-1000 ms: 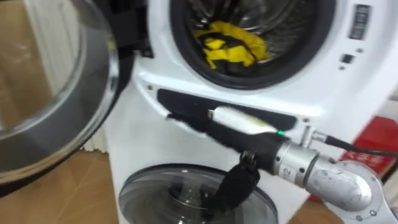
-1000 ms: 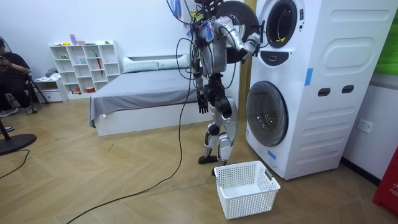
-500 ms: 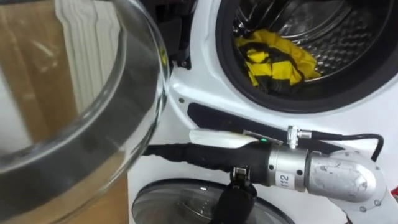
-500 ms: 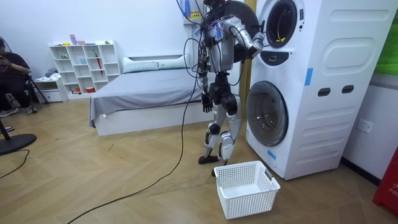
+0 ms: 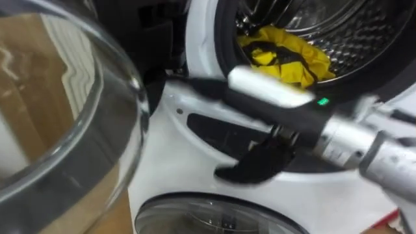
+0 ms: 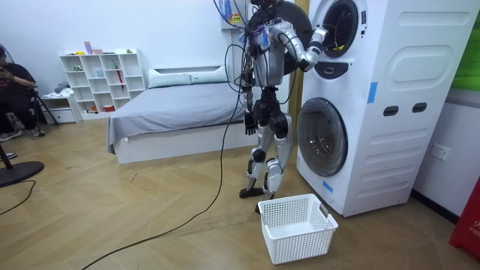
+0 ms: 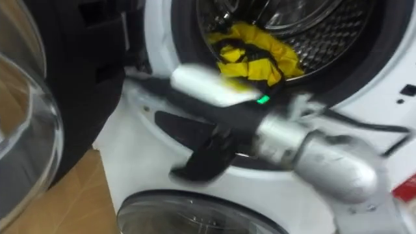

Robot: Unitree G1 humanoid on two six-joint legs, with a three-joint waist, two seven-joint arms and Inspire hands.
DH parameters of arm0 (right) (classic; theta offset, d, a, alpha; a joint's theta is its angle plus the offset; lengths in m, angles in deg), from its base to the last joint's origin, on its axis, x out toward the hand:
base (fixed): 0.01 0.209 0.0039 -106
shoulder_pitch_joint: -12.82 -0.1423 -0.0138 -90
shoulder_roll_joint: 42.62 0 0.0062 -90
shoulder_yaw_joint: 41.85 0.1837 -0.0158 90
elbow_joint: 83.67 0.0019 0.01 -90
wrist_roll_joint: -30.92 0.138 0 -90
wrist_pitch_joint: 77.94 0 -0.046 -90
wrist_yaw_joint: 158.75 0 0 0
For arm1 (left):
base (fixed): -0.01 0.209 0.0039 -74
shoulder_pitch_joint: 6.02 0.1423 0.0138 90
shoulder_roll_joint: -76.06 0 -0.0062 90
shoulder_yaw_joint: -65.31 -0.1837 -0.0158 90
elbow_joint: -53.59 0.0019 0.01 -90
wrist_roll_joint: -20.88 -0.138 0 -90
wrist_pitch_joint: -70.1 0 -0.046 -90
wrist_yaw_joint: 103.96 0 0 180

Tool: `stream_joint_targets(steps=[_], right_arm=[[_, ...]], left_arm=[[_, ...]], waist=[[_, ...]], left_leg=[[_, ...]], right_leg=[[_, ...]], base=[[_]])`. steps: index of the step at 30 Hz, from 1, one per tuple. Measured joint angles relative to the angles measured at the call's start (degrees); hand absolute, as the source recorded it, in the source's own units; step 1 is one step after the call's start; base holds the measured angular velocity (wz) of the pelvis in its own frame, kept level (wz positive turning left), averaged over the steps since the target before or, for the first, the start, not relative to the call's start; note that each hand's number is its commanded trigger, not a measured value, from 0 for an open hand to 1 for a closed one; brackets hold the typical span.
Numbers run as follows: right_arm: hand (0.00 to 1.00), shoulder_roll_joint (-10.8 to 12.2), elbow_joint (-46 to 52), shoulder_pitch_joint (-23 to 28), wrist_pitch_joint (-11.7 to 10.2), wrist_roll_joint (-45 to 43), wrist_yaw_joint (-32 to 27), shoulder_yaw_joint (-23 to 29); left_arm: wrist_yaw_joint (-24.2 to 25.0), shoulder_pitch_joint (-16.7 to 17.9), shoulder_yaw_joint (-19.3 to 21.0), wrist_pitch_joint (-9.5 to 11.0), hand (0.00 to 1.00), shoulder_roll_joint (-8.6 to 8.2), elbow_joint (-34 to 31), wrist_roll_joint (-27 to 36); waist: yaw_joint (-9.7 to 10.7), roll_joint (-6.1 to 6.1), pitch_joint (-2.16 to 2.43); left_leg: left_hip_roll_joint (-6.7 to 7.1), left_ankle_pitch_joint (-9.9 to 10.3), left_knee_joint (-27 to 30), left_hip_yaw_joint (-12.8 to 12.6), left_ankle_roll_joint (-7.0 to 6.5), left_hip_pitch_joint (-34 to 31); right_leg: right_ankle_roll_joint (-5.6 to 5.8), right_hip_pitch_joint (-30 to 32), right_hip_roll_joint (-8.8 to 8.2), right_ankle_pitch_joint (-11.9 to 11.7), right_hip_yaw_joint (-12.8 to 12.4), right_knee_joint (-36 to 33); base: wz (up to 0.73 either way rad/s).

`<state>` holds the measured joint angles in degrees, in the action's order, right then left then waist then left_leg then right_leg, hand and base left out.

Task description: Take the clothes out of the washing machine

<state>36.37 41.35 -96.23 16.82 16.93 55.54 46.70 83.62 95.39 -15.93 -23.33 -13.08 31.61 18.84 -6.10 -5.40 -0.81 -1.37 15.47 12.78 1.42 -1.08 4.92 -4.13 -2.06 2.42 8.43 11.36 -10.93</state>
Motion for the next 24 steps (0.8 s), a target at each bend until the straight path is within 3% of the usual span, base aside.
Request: stream_joint_targets(steps=[3, 4, 6, 11, 16, 24], right_arm=[[0.0, 0.0, 1.9, 0.6, -1.7, 0.0, -5.0, 2.3], [0.0, 0.0, 2.7, 1.2, -2.5, 0.1, -6.9, 3.0], [0.0, 0.0, 3.4, 1.3, -3.3, 0.1, -9.5, 3.1], [0.0, -0.1, 3.5, 1.3, -5.3, 1.3, -15.1, 3.2], [0.0, -0.1, 3.4, 1.3, -7.3, 3.8, -21.4, 3.4], [0.0, -0.1, 2.1, 1.3, -7.3, 2.5, -26.4, 3.3]], left_arm=[[0.0, 2.3, 0.0, 0.2, 0.0, -1.07, 0.0, -0.1], [0.0, 2.9, 0.0, 0.2, 0.0, -1.17, 0.0, -0.1], [0.0, 3.2, 0.1, 0.4, 0.0, -1.18, -0.1, -0.1], [-0.1, 4.0, 0.2, 1.4, 0.0, -1.33, 0.2, -0.2], [-0.8, 3.5, 0.1, 1.4, 0.0, -2.55, 0.5, -0.2], [-0.9, 3.2, 0.2, 0.9, 0.0, -2.71, 0.9, 0.0]], waist=[[1.3, 1.82, 0.43], [1.5, 2.22, 0.79], [1.6, 2.53, 0.88], [2.6, 2.15, 1.02], [2.8, 1.51, 1.09], [2.7, 2.05, 0.74]], left_leg=[[0.04, 0.0, -0.1, -0.4, 0.0, 0.7], [0.11, 0.0, -0.1, -0.4, 0.01, 0.9], [0.08, 0.0, -0.1, -0.7, 0.05, 1.3], [-0.01, -0.2, 0.0, -1.0, 0.27, 1.9], [0.0, -0.2, 0.1, -1.2, 0.25, 2.3], [-0.04, -0.1, -0.3, -1.1, 0.24, 1.9]], right_leg=[[0.04, -0.6, 0.04, 0.0, -0.2, 0.2], [0.03, -0.8, 0.09, 0.0, -0.3, 0.2], [-0.07, -1.0, 0.17, 0.0, -0.6, 0.2], [-0.25, -1.5, 0.44, 0.2, -1.5, 0.3], [-0.08, -2.0, 0.45, 0.1, -1.9, 0.5], [-0.06, -2.0, 0.55, 0.0, -1.5, 1.2]], base=[[-0.06], [-0.05], [-0.07], [-0.03], [-0.02], [0.01]])
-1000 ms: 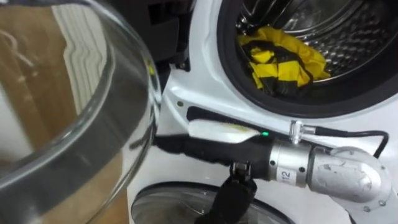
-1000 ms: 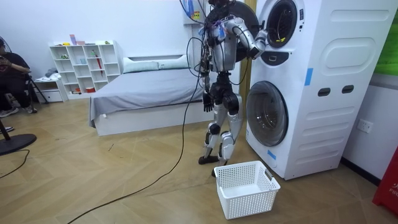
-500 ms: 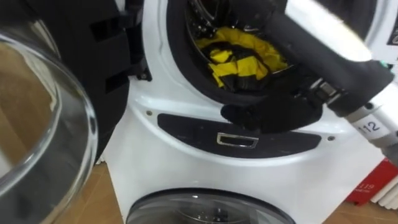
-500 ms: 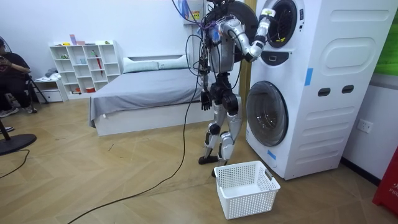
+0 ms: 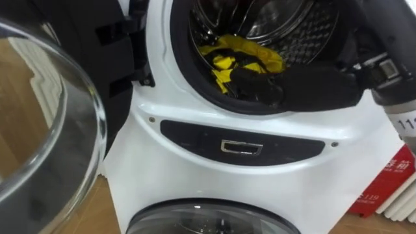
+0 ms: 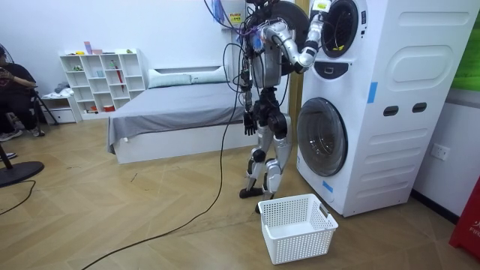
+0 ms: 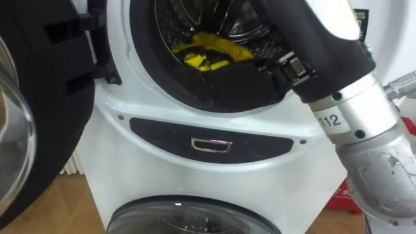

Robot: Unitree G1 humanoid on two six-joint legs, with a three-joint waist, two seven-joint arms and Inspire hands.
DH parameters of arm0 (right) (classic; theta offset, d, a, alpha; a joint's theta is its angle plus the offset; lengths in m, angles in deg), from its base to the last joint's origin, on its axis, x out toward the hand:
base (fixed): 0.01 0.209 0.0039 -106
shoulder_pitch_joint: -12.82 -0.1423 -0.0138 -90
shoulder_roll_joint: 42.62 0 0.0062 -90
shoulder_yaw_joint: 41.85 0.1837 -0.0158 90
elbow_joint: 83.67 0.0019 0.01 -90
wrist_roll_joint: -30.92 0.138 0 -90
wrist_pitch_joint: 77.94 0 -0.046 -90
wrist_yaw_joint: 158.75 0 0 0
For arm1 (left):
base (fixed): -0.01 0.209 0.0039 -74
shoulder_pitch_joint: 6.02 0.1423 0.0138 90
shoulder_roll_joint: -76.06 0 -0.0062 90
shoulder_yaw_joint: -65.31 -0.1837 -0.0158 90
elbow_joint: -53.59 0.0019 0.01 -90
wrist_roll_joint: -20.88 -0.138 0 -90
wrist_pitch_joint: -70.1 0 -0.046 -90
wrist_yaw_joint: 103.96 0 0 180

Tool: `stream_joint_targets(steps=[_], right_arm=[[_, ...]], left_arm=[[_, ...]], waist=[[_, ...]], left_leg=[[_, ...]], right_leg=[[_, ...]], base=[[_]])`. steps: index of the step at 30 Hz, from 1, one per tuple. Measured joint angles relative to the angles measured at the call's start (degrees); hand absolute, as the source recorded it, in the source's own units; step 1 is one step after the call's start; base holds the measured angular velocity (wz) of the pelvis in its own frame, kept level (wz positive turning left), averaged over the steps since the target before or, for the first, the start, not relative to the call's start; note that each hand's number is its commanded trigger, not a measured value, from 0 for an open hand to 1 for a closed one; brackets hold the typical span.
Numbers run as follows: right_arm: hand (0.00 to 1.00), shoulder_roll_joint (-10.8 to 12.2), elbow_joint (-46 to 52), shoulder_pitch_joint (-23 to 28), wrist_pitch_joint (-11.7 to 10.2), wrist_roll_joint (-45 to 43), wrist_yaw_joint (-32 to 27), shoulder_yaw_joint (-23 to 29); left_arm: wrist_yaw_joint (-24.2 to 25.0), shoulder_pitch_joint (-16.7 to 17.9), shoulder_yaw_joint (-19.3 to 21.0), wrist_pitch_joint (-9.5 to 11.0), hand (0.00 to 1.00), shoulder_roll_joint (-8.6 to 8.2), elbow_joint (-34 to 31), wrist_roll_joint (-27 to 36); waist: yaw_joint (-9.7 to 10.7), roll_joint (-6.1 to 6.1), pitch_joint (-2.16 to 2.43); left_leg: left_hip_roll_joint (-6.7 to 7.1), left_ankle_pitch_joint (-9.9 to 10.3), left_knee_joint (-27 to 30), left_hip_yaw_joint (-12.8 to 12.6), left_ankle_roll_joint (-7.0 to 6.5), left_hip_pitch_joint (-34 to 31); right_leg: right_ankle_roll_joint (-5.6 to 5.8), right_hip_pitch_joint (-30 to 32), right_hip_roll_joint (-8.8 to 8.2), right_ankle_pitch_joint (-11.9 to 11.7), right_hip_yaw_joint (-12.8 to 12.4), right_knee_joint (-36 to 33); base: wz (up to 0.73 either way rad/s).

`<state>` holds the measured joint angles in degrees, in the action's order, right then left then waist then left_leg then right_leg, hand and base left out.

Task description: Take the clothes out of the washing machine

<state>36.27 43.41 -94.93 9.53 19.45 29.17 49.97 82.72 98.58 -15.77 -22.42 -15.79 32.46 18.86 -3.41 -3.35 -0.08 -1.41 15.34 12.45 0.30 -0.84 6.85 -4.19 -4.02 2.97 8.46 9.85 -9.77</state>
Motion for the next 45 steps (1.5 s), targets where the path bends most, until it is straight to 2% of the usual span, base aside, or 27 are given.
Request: stream_joint_targets(steps=[4, 7, 8, 10, 12, 13, 16, 21, 24, 31, 34, 39, 45], right_arm=[[0.0, 0.0, -1.8, 0.4, 1.2, -1.4, 0.0, -1.2], [0.0, 0.0, -3.8, 0.4, 3.0, -4.6, 1.7, -3.4], [0.0, 0.0, -4.2, 0.4, 3.3, -5.3, 2.2, -3.6], [0.0, 0.0, -5.8, 0.4, 5.1, -7.6, 3.5, -4.9], [0.0, 0.0, -7.1, 0.4, 5.4, -8.8, 4.6, -5.3], [0.0, 0.0, -7.4, 0.4, 6.4, -9.2, 5.0, -5.3], [0.0, 0.0, -8.6, 0.3, 7.2, -8.9, 5.4, -5.3], [0.0, -0.2, -17.5, 0.1, 8.5, -8.7, 5.2, -5.0], [0.0, -0.3, -19.3, -0.9, 8.3, -6.2, 4.7, -4.5], [0.0, -0.3, -21.7, -1.0, 8.0, -2.8, 3.5, -4.1], [0.0, -0.6, -23.8, -1.0, 7.1, -2.0, 2.7, -4.1], [0.0, -2.5, -25.4, -1.2, 6.3, 0.1, 2.6, -4.1], [0.0, -3.5, -25.5, -1.2, 6.1, 0.7, 2.6, -4.1]], left_arm=[[0.0, -0.9, 0.0, -0.1, 0.0, -0.01, -0.3, -0.3], [0.1, -1.7, -0.2, -1.1, 0.0, 0.06, -0.4, -0.3], [0.1, -1.9, -0.2, -1.2, 0.0, 0.05, -0.6, -0.3], [0.1, -2.1, -0.2, -1.2, 0.0, 0.26, -1.1, -0.3], [0.1, -2.2, -0.2, -1.3, 0.0, 0.48, -1.1, -0.3], [0.1, -2.3, -0.2, -1.4, 0.0, 0.53, -1.0, -0.3], [0.1, -2.4, -0.2, -2.2, 0.0, 0.54, -1.1, -0.6], [0.0, -2.6, 0.5, -3.4, 0.0, 0.6, -1.3, -1.4], [0.0, -2.3, 1.0, -3.5, 0.0, 0.61, -1.3, -1.6], [0.2, -1.9, 2.0, -3.4, 0.0, 0.58, -2.3, -2.5], [0.1, -1.3, 2.2, -3.4, 0.0, 0.57, -2.3, -2.2], [0.1, -0.1, 2.5, -3.4, 0.0, 0.53, -2.3, -2.5], [0.1, 1.2, 3.5, -3.4, 0.0, 0.43, -2.4, -2.5]], waist=[[-0.4, -0.02, -0.04], [-1.3, -0.58, 0.17], [-1.6, -0.82, 0.28], [-2.0, -1.52, 0.22], [-2.1, -2.25, 0.03], [-2.3, -2.68, 0.01], [-3.0, -2.82, 0.03], [-3.9, -2.69, -0.07], [-4.1, -2.43, -0.25], [-4.2, -2.33, -0.28], [-3.2, -2.33, -0.29], [-3.3, -2.5, -0.16], [-2.8, -2.49, -0.17]], left_leg=[[-0.01, 0.0, -0.5, -0.1, 0.0, -0.3], [0.0, 0.0, -0.7, 0.0, -0.01, -0.3], [0.01, -0.1, -0.7, 0.0, -0.01, -0.3], [0.0, 0.0, -0.7, 0.0, -0.01, -0.4], [0.0, 0.0, -0.7, 0.2, -0.02, -0.6], [0.01, 0.0, -0.6, 0.3, -0.02, -0.9], [0.09, 0.0, -0.6, 0.5, -0.03, -1.0], [0.34, 0.0, -0.2, 1.5, -0.04, -1.8], [0.37, 0.0, 0.2, 1.6, -0.04, -2.2], [0.49, 0.0, 1.1, 2.2, -0.04, -2.2], [0.82, 0.0, 1.2, 3.2, -0.04, -2.2], [0.97, -0.1, 1.2, 3.5, -0.14, -2.2], [1.15, -0.1, 1.4, 4.2, -0.17, -2.2]], right_leg=[[0.01, 0.5, 0.04, 0.0, 0.1, 0.1], [0.01, 0.7, 0.07, 0.0, 0.1, 0.0], [0.01, 0.8, 0.06, 0.0, 0.1, 0.0], [0.01, 0.8, 0.02, 0.0, 0.3, 0.0], [0.02, 0.9, -0.02, 0.0, 0.6, 0.1], [0.02, 1.1, -0.03, 0.0, 0.6, 0.1], [0.06, 1.1, -0.22, 0.0, 1.1, 0.1], [0.26, 1.1, -0.48, 0.2, 1.7, 0.2], [0.21, 1.2, -0.49, 0.4, 1.7, 0.2], [0.2, 0.8, -0.62, 0.4, 2.3, 0.1], [0.39, 0.1, -0.93, 0.6, 3.2, 0.2], [0.44, 0.0, -1.05, 0.7, 3.4, 0.1], [0.51, -0.2, -1.36, 0.9, 4.4, 0.0]], base=[[0.01], [0.0], [0.0], [0.02], [0.07], [0.05], [0.06], [0.11], [0.02], [0.05], [0.17], [0.04], [0.07]])
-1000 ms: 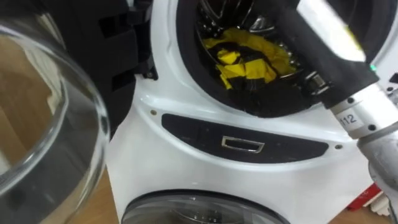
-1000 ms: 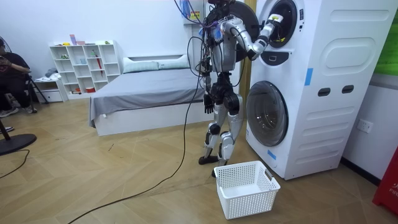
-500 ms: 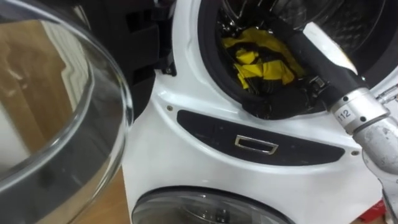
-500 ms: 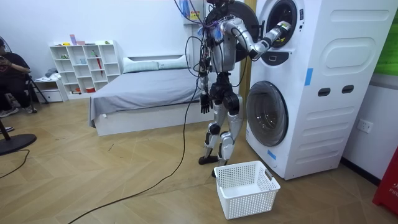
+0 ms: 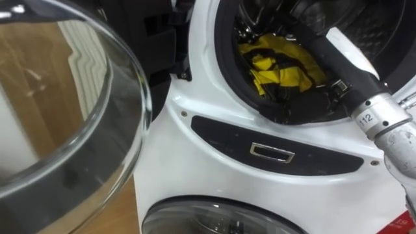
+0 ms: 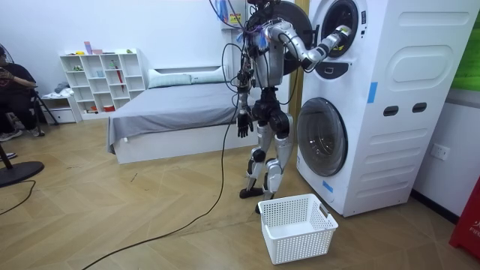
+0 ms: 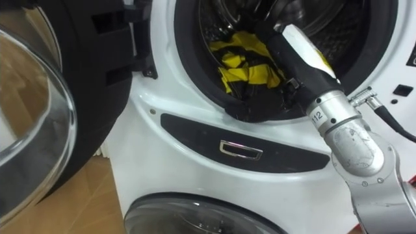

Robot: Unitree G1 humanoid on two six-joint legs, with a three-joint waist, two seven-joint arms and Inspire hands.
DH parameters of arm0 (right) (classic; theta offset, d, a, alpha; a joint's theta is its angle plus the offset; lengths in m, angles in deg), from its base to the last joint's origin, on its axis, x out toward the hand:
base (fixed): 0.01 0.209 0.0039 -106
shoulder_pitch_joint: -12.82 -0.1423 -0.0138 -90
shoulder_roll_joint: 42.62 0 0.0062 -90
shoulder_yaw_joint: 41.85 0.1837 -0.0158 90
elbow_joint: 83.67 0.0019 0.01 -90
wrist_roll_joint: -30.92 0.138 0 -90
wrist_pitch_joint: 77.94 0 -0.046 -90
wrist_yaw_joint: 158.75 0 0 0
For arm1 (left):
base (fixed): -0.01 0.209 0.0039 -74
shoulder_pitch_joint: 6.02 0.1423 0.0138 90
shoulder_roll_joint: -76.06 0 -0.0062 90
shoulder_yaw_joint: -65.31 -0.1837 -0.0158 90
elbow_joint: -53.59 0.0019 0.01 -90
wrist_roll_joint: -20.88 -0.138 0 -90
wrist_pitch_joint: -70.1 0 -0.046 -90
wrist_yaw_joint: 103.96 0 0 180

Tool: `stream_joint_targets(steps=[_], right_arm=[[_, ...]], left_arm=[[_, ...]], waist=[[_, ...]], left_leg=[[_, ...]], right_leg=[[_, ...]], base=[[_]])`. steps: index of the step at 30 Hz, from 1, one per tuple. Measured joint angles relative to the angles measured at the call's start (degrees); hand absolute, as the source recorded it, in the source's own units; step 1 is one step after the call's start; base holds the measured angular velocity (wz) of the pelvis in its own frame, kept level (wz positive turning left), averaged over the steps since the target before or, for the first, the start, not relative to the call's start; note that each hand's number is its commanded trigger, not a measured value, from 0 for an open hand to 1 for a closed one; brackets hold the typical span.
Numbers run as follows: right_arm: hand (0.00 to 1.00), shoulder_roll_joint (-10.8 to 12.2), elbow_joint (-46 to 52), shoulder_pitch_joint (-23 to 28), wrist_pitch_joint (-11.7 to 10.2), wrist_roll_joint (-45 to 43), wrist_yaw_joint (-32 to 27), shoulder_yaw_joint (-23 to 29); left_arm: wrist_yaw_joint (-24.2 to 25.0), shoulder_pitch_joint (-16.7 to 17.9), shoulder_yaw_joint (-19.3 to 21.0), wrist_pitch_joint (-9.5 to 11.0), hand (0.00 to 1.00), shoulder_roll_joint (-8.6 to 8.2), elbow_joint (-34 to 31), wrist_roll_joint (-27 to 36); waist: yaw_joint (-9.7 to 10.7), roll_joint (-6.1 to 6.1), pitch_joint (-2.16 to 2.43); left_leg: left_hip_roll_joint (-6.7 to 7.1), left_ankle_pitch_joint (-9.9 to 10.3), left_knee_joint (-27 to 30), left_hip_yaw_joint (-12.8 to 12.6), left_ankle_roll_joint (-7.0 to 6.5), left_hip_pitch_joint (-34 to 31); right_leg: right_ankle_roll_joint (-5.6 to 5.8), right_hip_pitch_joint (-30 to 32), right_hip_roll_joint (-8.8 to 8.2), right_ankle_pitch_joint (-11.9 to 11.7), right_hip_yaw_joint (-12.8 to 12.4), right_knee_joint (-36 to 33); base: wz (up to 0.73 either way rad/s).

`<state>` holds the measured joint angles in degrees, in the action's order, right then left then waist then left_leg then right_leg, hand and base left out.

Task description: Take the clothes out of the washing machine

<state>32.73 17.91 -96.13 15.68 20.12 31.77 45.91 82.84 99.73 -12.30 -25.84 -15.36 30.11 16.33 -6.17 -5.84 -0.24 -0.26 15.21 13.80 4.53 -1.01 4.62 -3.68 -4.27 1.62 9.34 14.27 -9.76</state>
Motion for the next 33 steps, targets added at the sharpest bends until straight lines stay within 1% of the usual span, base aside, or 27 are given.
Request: stream_joint_targets(steps=[1, 3, 8, 11, 13, 15, 18, 21, 24, 25, 27, 29, 31, 33], right_arm=[[0.0, -0.6, 0.0, 0.0, -0.1, 0.0, 0.0, 0.0], [0.0, -1.0, 0.0, 0.0, -0.6, 0.0, 0.0, 0.0], [0.0, -1.2, 0.0, 0.0, -1.1, 0.0, 0.0, 0.1], [0.0, -1.2, -0.2, 0.0, -1.3, 0.5, -0.2, 0.1], [0.0, -1.2, -1.9, -0.3, -1.9, 1.9, -0.8, 0.1], [0.0, -1.2, -2.2, -0.3, -1.9, 2.5, -1.1, 0.1], [0.0, -1.2, -4.6, -0.6, -2.8, 4.5, -1.5, 0.1], [0.0, -1.2, -7.0, -1.4, -2.9, 6.4, -1.5, 0.1], [0.0, -1.4, -8.4, -1.9, -2.7, 7.8, -1.7, 0.2], [0.0, -1.5, -8.4, -1.9, -2.2, 8.3, -1.7, 0.3], [0.0, -1.7, -8.7, -1.9, -1.5, 9.1, -1.8, 0.8], [0.0, -1.7, -8.7, -1.9, -1.0, 10.2, -2.5, 1.0], [0.0, -1.7, -8.8, -1.9, -0.1, 11.2, -4.8, 1.0], [0.0, -1.7, -8.8, -1.9, 0.8, 12.0, -6.8, 1.4]], left_arm=[[0.0, 0.0, 0.7, 0.0, 0.0, -0.02, -0.1, 0.0], [0.0, 0.0, 1.3, 0.1, 0.0, 0.09, -0.1, -0.1], [0.0, 0.0, 3.1, 0.1, 0.0, 0.03, 0.0, -0.1], [-0.1, 0.0, 3.1, 0.0, 0.0, 0.05, -0.2, -0.1], [-0.1, -0.1, 3.1, 0.0, 0.0, 0.07, -0.2, -0.1], [-0.1, 0.0, 3.2, 0.0, 0.0, 0.07, -0.2, -0.1], [-0.4, 0.0, 3.2, -0.1, 0.0, 0.08, -0.2, -0.1], [-0.9, -0.1, 3.2, -0.5, 0.0, 0.05, -0.1, -0.1], [-1.7, 0.0, 3.2, -1.6, 0.0, 0.02, -0.1, -0.1], [-1.8, 0.0, 3.2, -2.0, 0.0, 0.02, -0.1, -0.1], [-2.0, 0.1, 3.2, -2.6, 0.0, 0.01, -0.1, -0.1], [-2.6, 0.4, 3.2, -3.1, 0.0, 0.01, -0.2, -0.1], [-2.9, 0.4, 3.2, -3.7, 0.0, 0.0, -0.2, -0.1], [-2.9, 0.2, 3.2, -3.9, 0.0, -0.07, -0.3, -0.1]], waist=[[0.0, 0.0, 0.0], [0.0, 0.0, 0.0], [0.6, -0.06, 0.04], [1.0, -0.01, 0.04], [1.2, -0.02, 0.05], [1.3, -0.05, 0.06], [1.3, -0.2, 0.16], [1.3, -0.29, 0.21], [1.3, -0.38, 0.27], [1.5, -0.4, 0.27], [1.6, -0.47, 0.32], [1.6, -0.57, 0.39], [1.6, -0.74, 0.52], [1.6, -0.68, 0.5]], left_leg=[[0.01, 0.0, 0.0, 0.0, 0.0, 0.0], [0.07, 0.0, 0.0, 0.2, 0.0, 0.0], [0.15, 0.0, 0.0, 0.5, -0.01, -0.2], [0.17, 0.0, -0.1, 0.4, -0.02, -0.1], [0.17, 0.0, -0.1, 0.4, -0.05, -0.1], [0.18, 0.0, -0.1, 0.4, -0.08, -0.1], [0.17, -0.1, -0.1, 0.5, -0.1, 0.1], [0.18, -0.1, 0.2, 0.7, -0.11, 0.1], [0.22, -0.1, 0.4, 1.0, -0.22, 0.1], [0.62, -0.1, 0.7, 1.6, -0.22, -0.1], [0.81, -0.2, 0.9, 2.1, -0.29, -0.4], [0.85, -0.2, 0.9, 2.1, -0.31, -0.4], [1.01, -0.2, 1.1, 2.4, -0.34, -0.6], [1.04, 0.0, 1.8, 2.5, -0.65, -1.1]], right_leg=[[0.01, 0.0, 0.0, 0.0, 0.0, 0.0], [0.03, 0.0, -0.02, 0.1, 0.0, 0.0], [0.12, 0.0, -0.11, 0.1, 0.2, 0.0], [0.13, 0.0, -0.13, 0.1, 0.2, 0.0], [0.14, -0.1, -0.14, 0.1, 0.2, 0.0], [0.16, -0.1, -0.14, 0.1, 0.2, 0.1], [0.16, -0.3, -0.16, 0.1, 0.4, 0.1], [0.17, -0.6, -0.21, 0.1, 0.5, 0.1], [0.24, -0.7, -0.42, 0.1, 1.0, 0.1], [0.35, -0.8, -0.55, 0.2, 1.4, 0.1], [0.51, -0.8, -0.68, 0.4, 1.7, 0.0], [0.52, -0.8, -0.74, 0.4, 1.7, 0.0], [0.65, -0.8, -0.9, 0.3, 2.1, 0.0], [0.81, -0.8, -1.05, 0.3, 2.5, 0.0]], base=[[0.0], [0.02], [0.01], [0.0], [0.0], [0.0], [0.0], [0.03], [0.09], [0.16], [0.15], [0.03], [0.07], [0.12]])
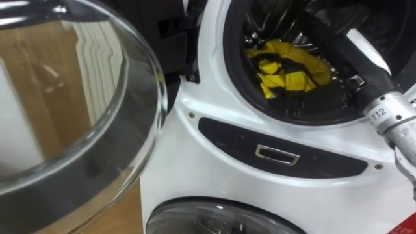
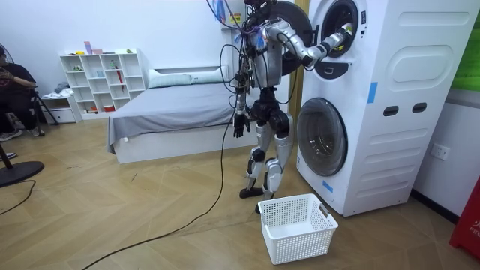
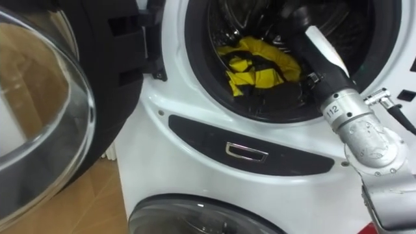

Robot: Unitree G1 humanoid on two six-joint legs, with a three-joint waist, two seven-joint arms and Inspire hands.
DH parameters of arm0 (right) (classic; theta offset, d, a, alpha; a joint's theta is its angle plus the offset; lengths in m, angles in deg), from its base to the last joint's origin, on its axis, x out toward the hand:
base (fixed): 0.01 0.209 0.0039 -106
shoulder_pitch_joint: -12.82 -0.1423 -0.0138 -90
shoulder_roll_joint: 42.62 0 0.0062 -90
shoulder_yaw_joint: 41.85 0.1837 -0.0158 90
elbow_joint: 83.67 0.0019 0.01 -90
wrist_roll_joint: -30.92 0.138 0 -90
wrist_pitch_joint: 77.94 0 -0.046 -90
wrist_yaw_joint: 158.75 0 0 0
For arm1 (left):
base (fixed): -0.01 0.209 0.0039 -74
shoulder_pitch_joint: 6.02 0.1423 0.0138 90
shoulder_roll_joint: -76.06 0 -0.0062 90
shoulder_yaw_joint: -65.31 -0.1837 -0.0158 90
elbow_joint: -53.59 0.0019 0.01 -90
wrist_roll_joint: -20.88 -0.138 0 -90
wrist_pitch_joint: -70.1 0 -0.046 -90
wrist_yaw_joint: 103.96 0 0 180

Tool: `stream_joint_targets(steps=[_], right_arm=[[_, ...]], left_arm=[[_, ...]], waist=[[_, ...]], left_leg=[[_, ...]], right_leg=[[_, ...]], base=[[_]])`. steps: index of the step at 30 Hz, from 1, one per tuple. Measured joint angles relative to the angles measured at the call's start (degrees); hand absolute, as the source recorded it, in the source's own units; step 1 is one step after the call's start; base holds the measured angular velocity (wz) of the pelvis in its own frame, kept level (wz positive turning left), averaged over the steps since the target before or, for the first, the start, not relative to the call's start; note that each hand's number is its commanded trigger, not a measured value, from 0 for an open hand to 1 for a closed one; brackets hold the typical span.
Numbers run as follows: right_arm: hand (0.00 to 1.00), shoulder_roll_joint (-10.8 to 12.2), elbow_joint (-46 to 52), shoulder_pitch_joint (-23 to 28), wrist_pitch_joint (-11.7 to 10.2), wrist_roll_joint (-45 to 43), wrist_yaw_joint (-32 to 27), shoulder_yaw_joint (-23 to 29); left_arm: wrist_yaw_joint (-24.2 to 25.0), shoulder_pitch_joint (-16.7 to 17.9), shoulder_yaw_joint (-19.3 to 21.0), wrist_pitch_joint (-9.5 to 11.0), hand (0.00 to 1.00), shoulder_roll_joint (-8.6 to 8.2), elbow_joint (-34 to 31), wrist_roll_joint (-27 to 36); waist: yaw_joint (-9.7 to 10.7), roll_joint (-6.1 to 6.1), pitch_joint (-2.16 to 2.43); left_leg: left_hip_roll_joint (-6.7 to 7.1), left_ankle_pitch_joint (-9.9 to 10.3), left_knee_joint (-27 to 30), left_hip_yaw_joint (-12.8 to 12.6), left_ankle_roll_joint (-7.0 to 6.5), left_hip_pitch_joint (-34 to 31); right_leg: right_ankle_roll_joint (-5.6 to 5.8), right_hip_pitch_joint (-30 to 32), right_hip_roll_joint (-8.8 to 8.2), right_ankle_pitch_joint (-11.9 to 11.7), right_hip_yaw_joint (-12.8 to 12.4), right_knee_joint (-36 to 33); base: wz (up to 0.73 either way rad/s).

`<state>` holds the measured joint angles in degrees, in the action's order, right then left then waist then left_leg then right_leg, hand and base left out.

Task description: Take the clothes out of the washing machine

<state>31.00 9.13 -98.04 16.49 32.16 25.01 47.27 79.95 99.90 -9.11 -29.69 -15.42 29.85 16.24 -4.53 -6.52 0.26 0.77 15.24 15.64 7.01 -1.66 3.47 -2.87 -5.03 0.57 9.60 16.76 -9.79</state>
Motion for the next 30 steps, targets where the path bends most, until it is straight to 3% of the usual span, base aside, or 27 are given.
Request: stream_joint_targets(steps=[12, 16, 22, 26, 27, 30], right_arm=[[0.0, 0.0, -0.3, -0.1, 2.0, 0.4, -4.4, 0.0], [0.0, 0.0, -0.2, -0.4, 2.9, -0.7, -4.4, 0.0], [0.0, 0.0, -1.1, -0.6, 3.2, -4.7, -3.0, 0.0], [0.0, -0.1, -4.6, -2.5, 3.3, -9.9, 1.8, -0.1], [0.0, -0.1, -7.0, -4.1, 3.8, -10.4, 3.3, -0.2], [0.0, -0.2, -14.3, -9.1, 6.3, -11.3, 5.9, -0.4]], left_arm=[[-1.6, -0.3, -0.1, -1.4, 0.0, -0.32, -2.5, 0.0], [-2.2, -0.2, -0.1, -2.0, 0.0, -0.59, -2.8, 0.0], [-2.2, -0.1, -0.1, -2.4, 0.0, -0.56, -3.2, 0.0], [-1.9, -0.2, -0.1, -2.5, 0.0, -0.53, -3.4, 0.0], [-1.8, -0.2, -0.1, -2.7, 0.0, -0.39, -3.5, 0.0], [-1.1, -0.2, -0.1, -3.2, 0.0, -0.02, -3.6, 0.0]], waist=[[-0.4, 0.87, 0.07], [-0.4, 1.51, 0.31], [-0.6, 1.64, 0.25], [-0.7, 0.75, 0.07], [-0.7, 0.24, -0.11], [-0.9, -1.17, -0.08]], left_leg=[[0.28, 0.3, 0.1, -0.5, -0.95, 0.2], [0.48, 0.3, 0.1, -0.4, -1.24, 0.2], [0.88, 0.1, 0.1, 0.2, -1.5, 0.2], [0.98, 0.0, 0.1, 0.1, -1.69, 0.2], [1.01, 0.0, 0.2, 0.1, -1.72, 0.2], [1.23, 0.0, 0.2, 0.2, -1.77, 0.1]], right_leg=[[0.84, 0.3, -0.38, -0.4, -0.4, -0.9], [1.02, 0.2, -0.59, -0.5, -0.3, -1.0], [1.18, 0.2, -0.8, -0.5, -0.1, -1.1], [1.3, 0.2, -1.09, -0.5, -0.1, -1.2], [1.31, 0.2, -1.12, -0.5, -0.1, -1.2], [1.48, 0.2, -1.18, -0.4, -0.1, -0.9]], base=[[-0.01], [0.0], [0.01], [0.0], [0.0], [0.01]])
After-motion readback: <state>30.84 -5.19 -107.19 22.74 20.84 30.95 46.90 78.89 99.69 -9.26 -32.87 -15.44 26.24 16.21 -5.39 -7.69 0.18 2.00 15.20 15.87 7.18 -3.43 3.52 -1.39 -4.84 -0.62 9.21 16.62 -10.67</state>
